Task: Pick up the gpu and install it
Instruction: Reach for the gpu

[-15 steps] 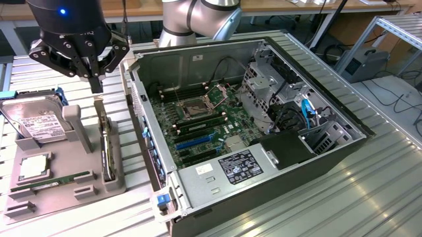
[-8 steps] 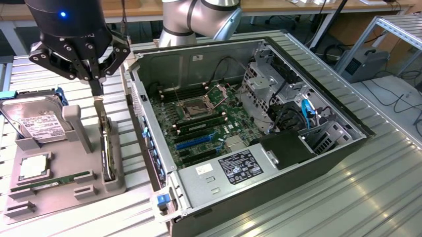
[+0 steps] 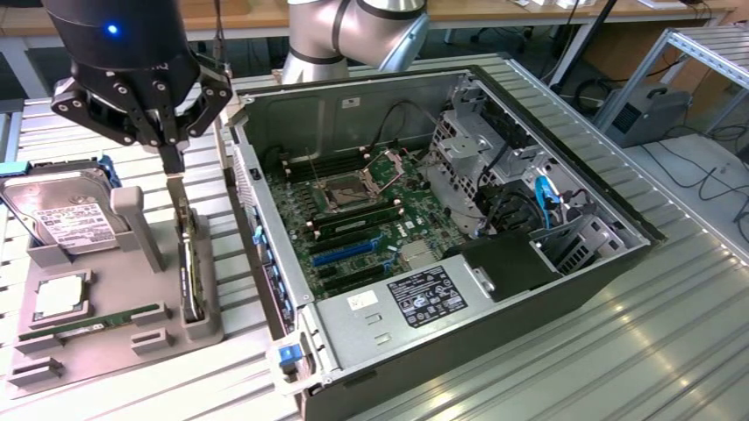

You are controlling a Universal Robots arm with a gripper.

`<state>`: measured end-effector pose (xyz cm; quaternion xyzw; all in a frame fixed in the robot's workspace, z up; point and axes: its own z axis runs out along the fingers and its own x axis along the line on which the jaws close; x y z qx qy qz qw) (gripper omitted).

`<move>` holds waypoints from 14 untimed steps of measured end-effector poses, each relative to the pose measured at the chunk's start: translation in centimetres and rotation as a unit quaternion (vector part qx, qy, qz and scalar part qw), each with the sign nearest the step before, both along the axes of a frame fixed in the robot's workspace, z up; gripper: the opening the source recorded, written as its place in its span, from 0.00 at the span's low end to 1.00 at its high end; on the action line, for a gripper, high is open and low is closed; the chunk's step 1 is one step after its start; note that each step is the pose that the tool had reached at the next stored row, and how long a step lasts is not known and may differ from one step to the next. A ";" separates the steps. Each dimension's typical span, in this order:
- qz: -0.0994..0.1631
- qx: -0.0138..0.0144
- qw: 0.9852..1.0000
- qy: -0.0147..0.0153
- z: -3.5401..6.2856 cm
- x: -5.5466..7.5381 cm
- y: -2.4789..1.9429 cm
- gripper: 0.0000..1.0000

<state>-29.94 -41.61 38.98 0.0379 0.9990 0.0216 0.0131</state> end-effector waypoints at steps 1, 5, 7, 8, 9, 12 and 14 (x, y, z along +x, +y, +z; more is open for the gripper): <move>0.000 0.000 1.000 0.000 0.00 0.0 -0.05 0.11; 0.000 0.000 1.000 0.000 0.00 0.0 -0.21 0.11; 0.000 0.000 1.000 0.000 0.00 0.0 -0.29 0.11; 0.000 0.000 1.000 0.000 -0.01 0.0 -0.33 0.11; 0.000 0.000 1.000 0.000 -0.01 0.0 -0.37 0.11; 0.000 0.000 1.000 0.000 -0.01 0.0 -0.49 0.11; 0.000 0.000 1.000 0.000 -0.02 0.0 -0.57 0.11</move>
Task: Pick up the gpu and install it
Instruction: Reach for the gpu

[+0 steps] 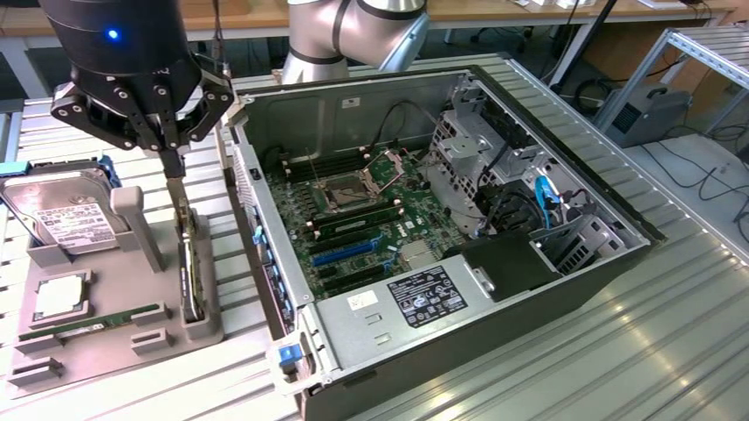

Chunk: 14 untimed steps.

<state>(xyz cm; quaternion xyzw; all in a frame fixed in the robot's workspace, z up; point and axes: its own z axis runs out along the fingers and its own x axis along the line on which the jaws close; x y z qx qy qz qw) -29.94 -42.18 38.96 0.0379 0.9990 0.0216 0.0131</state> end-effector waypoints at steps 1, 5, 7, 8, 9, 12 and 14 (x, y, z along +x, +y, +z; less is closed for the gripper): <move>0.000 0.000 1.000 0.000 0.00 0.0 -0.04 0.11; 0.000 0.000 1.000 0.000 -0.01 0.0 -0.20 0.11; 0.000 0.000 1.000 0.000 -0.01 0.0 -0.28 0.11; 0.000 0.000 1.000 0.000 -0.01 0.0 -0.32 0.11; 0.000 0.000 1.000 0.000 -0.02 0.0 -0.36 0.11; 0.000 0.000 1.000 0.000 -0.02 0.0 -0.49 0.11; 0.000 0.000 1.000 0.000 -0.03 0.0 -0.58 0.11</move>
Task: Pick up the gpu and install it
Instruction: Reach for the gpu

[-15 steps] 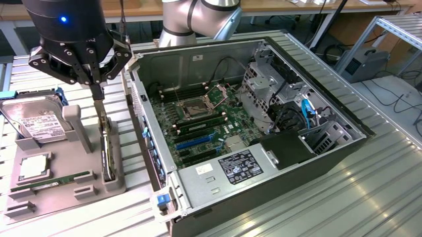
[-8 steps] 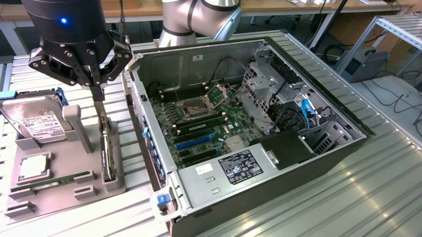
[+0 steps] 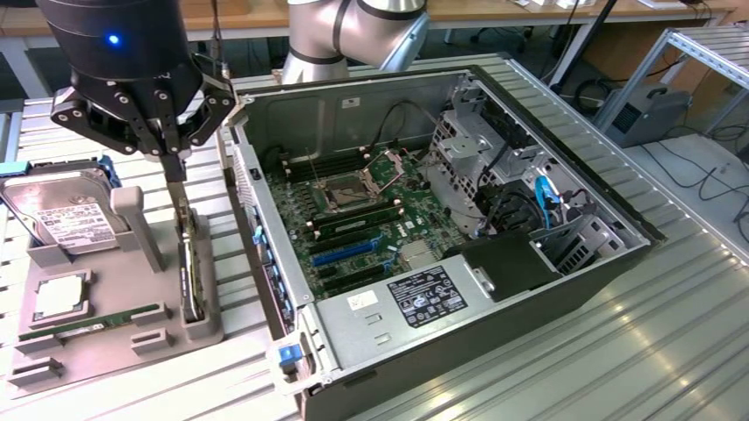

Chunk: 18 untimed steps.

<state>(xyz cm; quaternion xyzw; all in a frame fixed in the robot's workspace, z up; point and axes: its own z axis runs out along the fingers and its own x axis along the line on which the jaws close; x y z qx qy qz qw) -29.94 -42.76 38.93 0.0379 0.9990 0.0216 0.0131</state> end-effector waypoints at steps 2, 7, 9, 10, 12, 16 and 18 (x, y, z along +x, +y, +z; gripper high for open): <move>0.000 0.000 1.000 0.000 0.00 0.0 -0.09 0.11; 0.000 0.000 1.000 0.000 -0.02 0.0 -0.50 0.11; 0.000 0.000 1.000 0.000 -0.02 0.0 -0.67 0.11; 0.000 0.000 1.000 0.000 -0.02 0.0 -0.75 0.11; 0.000 0.000 1.000 0.000 -0.02 0.0 -0.93 0.11; 0.000 0.000 1.000 0.000 -0.03 0.0 -1.27 0.11; 0.000 0.000 1.000 0.000 -0.03 0.0 -1.42 0.11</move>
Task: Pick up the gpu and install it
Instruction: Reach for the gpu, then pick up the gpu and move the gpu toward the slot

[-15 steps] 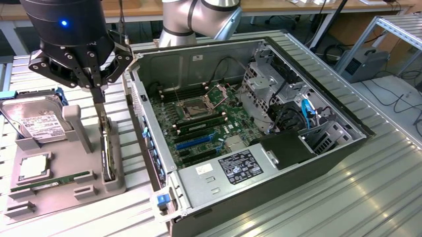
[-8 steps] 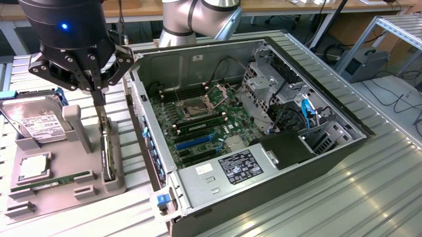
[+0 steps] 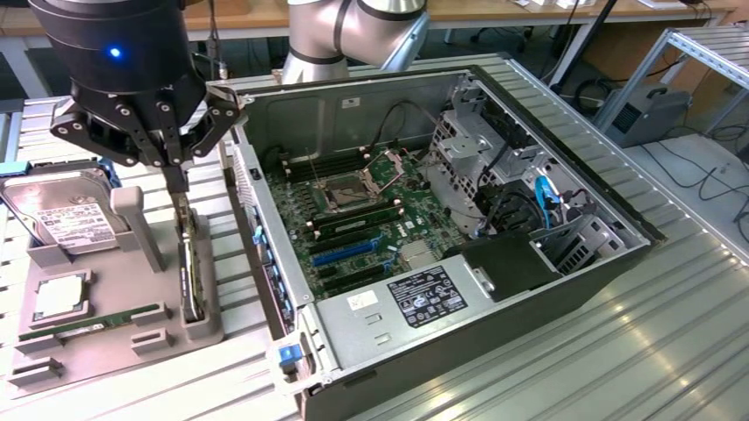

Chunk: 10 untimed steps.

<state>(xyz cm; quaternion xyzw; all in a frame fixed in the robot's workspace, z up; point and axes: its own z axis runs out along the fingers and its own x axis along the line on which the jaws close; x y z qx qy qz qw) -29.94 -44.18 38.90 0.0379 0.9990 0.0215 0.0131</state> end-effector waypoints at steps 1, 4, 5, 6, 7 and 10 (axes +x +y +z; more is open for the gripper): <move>0.000 0.000 1.000 0.000 0.00 0.0 -0.07 0.11; 0.000 0.000 1.000 0.000 -0.01 0.0 -0.33 0.11; 0.000 0.000 1.000 0.000 -0.01 0.0 -0.46 0.11; 0.000 0.000 1.000 0.000 -0.01 0.0 -0.70 0.11; 0.000 0.000 1.000 0.000 -0.01 0.0 -0.71 0.11; 0.000 0.000 1.000 0.000 -0.01 0.0 -0.71 0.48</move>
